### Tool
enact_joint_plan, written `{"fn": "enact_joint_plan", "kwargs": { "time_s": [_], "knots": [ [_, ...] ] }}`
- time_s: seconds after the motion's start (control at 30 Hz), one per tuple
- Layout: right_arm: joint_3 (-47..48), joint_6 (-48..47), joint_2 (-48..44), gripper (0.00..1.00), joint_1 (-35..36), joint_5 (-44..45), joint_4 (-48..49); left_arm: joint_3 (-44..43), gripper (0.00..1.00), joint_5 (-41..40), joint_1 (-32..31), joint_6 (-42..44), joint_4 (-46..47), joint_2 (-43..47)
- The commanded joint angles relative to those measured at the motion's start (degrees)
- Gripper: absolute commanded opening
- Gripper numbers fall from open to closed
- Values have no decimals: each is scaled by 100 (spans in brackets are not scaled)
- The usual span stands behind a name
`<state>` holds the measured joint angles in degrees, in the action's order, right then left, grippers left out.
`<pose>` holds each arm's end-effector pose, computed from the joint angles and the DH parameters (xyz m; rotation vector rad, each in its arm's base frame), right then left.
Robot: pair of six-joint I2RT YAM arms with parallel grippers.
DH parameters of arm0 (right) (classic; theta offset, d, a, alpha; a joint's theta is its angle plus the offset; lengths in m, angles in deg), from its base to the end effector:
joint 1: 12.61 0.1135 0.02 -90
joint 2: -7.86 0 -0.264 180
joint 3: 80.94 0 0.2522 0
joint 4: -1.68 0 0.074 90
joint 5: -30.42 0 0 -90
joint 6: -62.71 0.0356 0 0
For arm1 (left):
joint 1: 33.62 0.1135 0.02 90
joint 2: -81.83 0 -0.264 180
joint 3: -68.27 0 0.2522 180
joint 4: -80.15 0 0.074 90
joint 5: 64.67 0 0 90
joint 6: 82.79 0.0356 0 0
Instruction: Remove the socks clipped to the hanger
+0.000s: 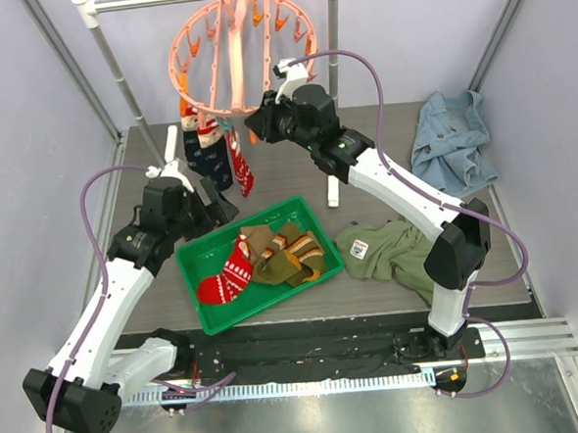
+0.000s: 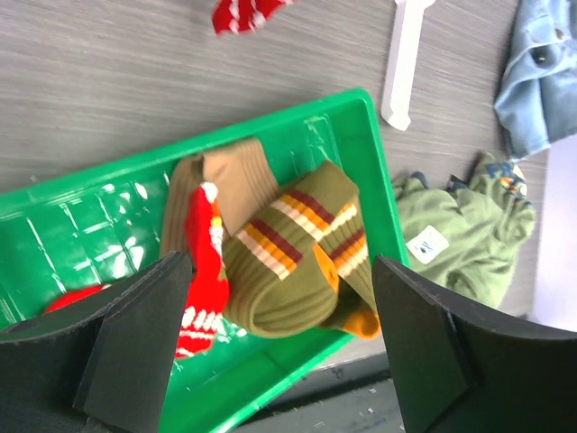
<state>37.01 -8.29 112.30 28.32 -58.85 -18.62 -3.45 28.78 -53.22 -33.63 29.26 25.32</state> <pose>0.3326 0.2878 0.4151 -0.3231 1.7195 0.7663 0.1940 -0.0713 0.3360 -0.3839 2.2377 -0.6453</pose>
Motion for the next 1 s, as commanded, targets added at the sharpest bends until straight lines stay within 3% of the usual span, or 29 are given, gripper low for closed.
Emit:
{"fn": "enact_joint_plan", "kwargs": {
  "time_s": [0.0,0.13,0.4,0.6,0.7,0.73,0.83,0.97],
  "knots": [
    [-82,24,-354,7,12,-266,162,-137,85,-291,17,339,801,-79],
    [-135,121,-398,7,12,-319,242,-286,84,-564,8,524,1907,-289],
    [-205,235,-434,9,3,-442,268,-1577,77,-739,17,788,2244,-1572],
    [-346,323,-477,10,3,-513,382,-1842,72,-783,26,929,2710,-2214],
    [-372,297,-495,11,3,-513,391,-1991,58,-828,17,964,2816,-2425],
    [-372,297,-513,12,-6,-513,400,-2044,44,-819,17,955,2772,-2461],
    [-398,279,-574,17,-6,-521,382,-2115,22,-591,17,911,2737,-2479],
    [-477,244,-723,29,-23,-513,391,-2045,8,-379,17,797,2676,-2312]
  ]
}}
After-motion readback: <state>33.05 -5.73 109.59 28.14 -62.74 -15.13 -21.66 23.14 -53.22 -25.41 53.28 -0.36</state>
